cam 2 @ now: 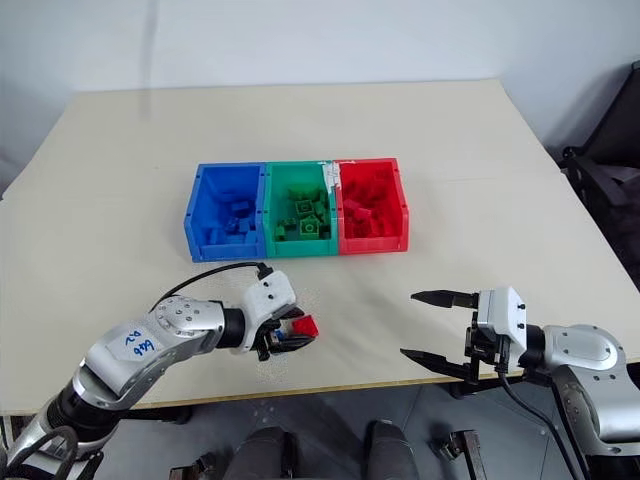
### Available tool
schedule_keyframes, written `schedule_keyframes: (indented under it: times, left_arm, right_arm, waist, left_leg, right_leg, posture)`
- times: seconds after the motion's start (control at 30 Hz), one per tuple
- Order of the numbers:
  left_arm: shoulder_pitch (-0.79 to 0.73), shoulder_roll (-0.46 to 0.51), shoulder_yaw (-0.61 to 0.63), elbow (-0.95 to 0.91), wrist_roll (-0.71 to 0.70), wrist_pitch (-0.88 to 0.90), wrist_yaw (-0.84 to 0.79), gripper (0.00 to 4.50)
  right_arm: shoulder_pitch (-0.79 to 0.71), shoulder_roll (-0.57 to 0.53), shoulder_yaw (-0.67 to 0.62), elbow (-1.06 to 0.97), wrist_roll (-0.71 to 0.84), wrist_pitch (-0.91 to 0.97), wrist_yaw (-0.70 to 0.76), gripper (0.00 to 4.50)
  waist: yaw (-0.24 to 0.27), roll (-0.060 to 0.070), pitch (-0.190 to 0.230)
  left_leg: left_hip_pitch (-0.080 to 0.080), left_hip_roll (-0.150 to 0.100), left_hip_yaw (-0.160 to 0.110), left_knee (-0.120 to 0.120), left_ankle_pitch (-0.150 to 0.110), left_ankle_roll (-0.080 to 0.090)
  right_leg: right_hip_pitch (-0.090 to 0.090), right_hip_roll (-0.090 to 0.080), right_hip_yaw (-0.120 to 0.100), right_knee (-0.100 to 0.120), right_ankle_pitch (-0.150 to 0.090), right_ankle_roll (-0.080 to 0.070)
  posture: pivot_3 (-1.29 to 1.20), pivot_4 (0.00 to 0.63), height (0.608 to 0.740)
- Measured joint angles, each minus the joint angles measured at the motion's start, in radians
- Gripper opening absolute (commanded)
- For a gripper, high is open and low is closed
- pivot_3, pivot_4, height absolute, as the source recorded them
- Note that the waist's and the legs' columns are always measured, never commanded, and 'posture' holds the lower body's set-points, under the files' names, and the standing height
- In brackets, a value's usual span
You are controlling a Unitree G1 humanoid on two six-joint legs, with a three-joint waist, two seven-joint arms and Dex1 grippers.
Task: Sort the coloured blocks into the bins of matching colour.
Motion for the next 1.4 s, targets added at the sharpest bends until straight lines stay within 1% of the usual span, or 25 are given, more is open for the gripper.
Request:
schedule_keyframes:
  times: [0.03,0.13,0.23,0.3,0.37,0.5,0.6,0.67,0.77,0.9,0.97,1.0,1.07,1.2,1.23,1.27,1.4]
  left_arm:
    - [0.0,0.0,0.001,0.001,0.0,-0.007,-0.005,1.51]
    - [0.004,-0.015,0.004,0.049,0.001,-0.079,-0.042,1.49]
    - [-0.034,-0.074,0.033,0.132,0.011,-0.253,-0.094,1.49]
    - [-0.093,-0.121,0.066,0.201,0.038,-0.382,-0.107,1.49]
    - [-0.169,-0.166,0.09,0.302,0.079,-0.519,-0.118,1.49]
    - [-0.349,-0.253,0.108,0.587,0.175,-0.723,-0.118,1.49]
    - [-0.483,-0.321,0.108,0.856,0.245,-0.854,-0.115,1.49]
    - [-0.589,-0.379,0.113,1.083,0.28,-0.956,-0.119,1.49]
    - [-0.688,-0.433,0.136,1.3,0.307,-1.071,-0.131,1.49]
    - [-0.764,-0.495,0.175,1.498,0.31,-1.173,-0.173,1.49]
    - [-0.781,-0.508,0.192,1.558,0.31,-1.205,-0.194,2.21]
    - [-0.787,-0.511,0.196,1.576,0.311,-1.212,-0.208,2.44]
    - [-0.794,-0.515,0.205,1.606,0.314,-1.222,-0.224,3.07]
    - [-0.79,-0.511,0.222,1.608,0.324,-1.245,-0.236,4.36]
    - [-0.78,-0.501,0.229,1.589,0.323,-1.258,-0.255,4.49]
    - [-0.766,-0.491,0.232,1.562,0.323,-1.264,-0.273,4.49]
    - [-0.614,-0.409,0.247,1.325,0.284,-1.257,-0.397,4.49]
  right_arm:
    - [0.001,0.0,0.0,0.0,0.0,0.0,-0.002,4.5]
    - [0.006,0.011,-0.001,-0.002,0.0,-0.001,-0.019,4.5]
    - [0.022,0.041,-0.012,-0.011,0.007,0.004,-0.068,4.5]
    - [0.031,0.069,-0.034,-0.029,0.022,0.016,-0.117,4.5]
    - [0.042,0.111,-0.074,-0.055,0.043,0.033,-0.199,4.5]
    - [0.055,0.213,-0.144,-0.093,0.056,0.05,-0.384,4.5]
    - [0.095,0.256,-0.176,-0.118,0.035,0.048,-0.48,4.5]
    - [0.135,0.281,-0.196,-0.155,0.021,0.047,-0.537,4.5]
    - [0.173,0.296,-0.202,-0.206,0.017,0.047,-0.581,4.5]
    - [0.192,0.311,-0.193,-0.252,0.013,0.047,-0.618,4.5]
    - [0.194,0.313,-0.192,-0.263,0.011,0.047,-0.628,4.5]
    - [0.193,0.313,-0.19,-0.266,0.011,0.047,-0.632,4.5]
    - [0.183,0.314,-0.179,-0.267,0.01,0.047,-0.635,4.5]
    - [0.15,0.313,-0.15,-0.263,0.01,0.046,-0.629,4.5]
    - [0.134,0.31,-0.145,-0.254,0.009,0.045,-0.621,4.5]
    - [0.12,0.308,-0.14,-0.247,0.01,0.045,-0.612,4.5]
    - [0.054,0.265,-0.095,-0.191,0.01,0.042,-0.532,4.5]
  waist:
    - [0.0,0.0,0.0]
    - [0.003,0.0,0.0]
    - [0.006,0.0,0.0]
    - [0.008,0.0,0.0]
    - [0.009,0.0,0.0]
    - [0.015,0.0,0.0]
    - [0.023,0.0,0.0]
    - [0.029,0.0,0.0]
    - [0.025,0.0,0.0]
    - [0.021,0.0,0.0]
    - [0.021,0.0,0.0]
    - [0.022,0.0,0.0]
    - [0.022,0.0,0.0]
    - [0.021,0.0,0.0]
    - [0.021,0.0,0.0]
    - [0.02,0.0,0.0]
    - [0.001,0.0,0.0]
  left_leg:
    - [0.0,0.0,0.0,0.0,0.0,0.0]
    - [-0.001,0.0,0.0,0.001,0.0,0.0]
    - [-0.002,0.0,0.0,0.004,0.0,0.0]
    - [-0.002,0.0,0.0,0.005,0.0,0.0]
    - [-0.002,0.0,0.0,0.006,0.0,0.0]
    - [-0.002,0.0,0.001,0.006,0.0,0.001]
    - [-0.003,-0.001,0.001,0.006,0.0,0.001]
    - [-0.004,-0.001,0.001,0.005,0.0,0.001]
    - [-0.005,-0.001,0.002,0.004,-0.001,0.003]
    - [-0.005,-0.001,0.003,0.0,-0.001,0.003]
    - [-0.005,-0.001,0.003,0.0,-0.001,0.003]
    - [-0.005,-0.001,0.003,0.0,-0.001,0.003]
    - [-0.005,-0.001,0.003,0.0,-0.001,0.003]
    - [-0.005,-0.001,0.003,0.0,-0.001,0.003]
    - [-0.005,-0.001,0.003,0.0,-0.001,0.003]
    - [-0.005,-0.001,0.003,0.0,-0.001,0.003]
    - [-0.004,-0.001,0.003,0.0,-0.001,0.003]
  right_leg:
    - [0.0,0.0,0.0,0.0,0.0,0.0]
    - [0.0,0.0,0.0,0.0,0.0,0.0]
    - [0.0,0.0,0.0,0.001,0.0,0.001]
    - [0.0,0.0,0.0,0.002,0.0,0.001]
    - [0.0,0.0,0.0,0.003,0.001,0.001]
    - [0.0,0.0,0.0,0.003,0.001,0.002]
    - [0.0,0.001,0.0,0.001,0.001,0.003]
    - [-0.001,0.001,-0.001,-0.001,0.002,0.003]
    - [-0.001,0.001,-0.001,-0.003,0.003,0.005]
    - [-0.001,0.001,-0.001,-0.004,0.003,0.006]
    - [-0.001,0.001,-0.001,-0.004,0.003,0.006]
    - [-0.001,0.001,-0.001,-0.004,0.003,0.006]
    - [-0.001,0.001,-0.001,-0.004,0.003,0.006]
    - [-0.001,0.001,-0.001,-0.004,0.003,0.006]
    - [-0.001,0.001,-0.001,-0.003,0.003,0.006]
    - [-0.001,0.001,-0.001,-0.003,0.003,0.006]
    - [-0.001,0.001,-0.001,-0.003,0.003,0.006]
  posture:
    - [0.0,0.15,0.74]
    - [0.0,0.15,0.74]
    - [0.0,0.15,0.74]
    - [0.0,0.15,0.74]
    - [0.0,0.15,0.74]
    - [0.0,0.15,0.74]
    - [0.0,0.15,0.74]
    - [0.0,0.15,0.74]
    - [0.0,0.15,0.74]
    - [0.0,0.15,0.74]
    - [0.0,0.15,0.74]
    - [0.0,0.15,0.74]
    - [0.0,0.15,0.74]
    - [0.0,0.15,0.74]
    - [0.0,0.15,0.74]
    - [0.0,0.15,0.74]
    - [0.0,0.15,0.74]
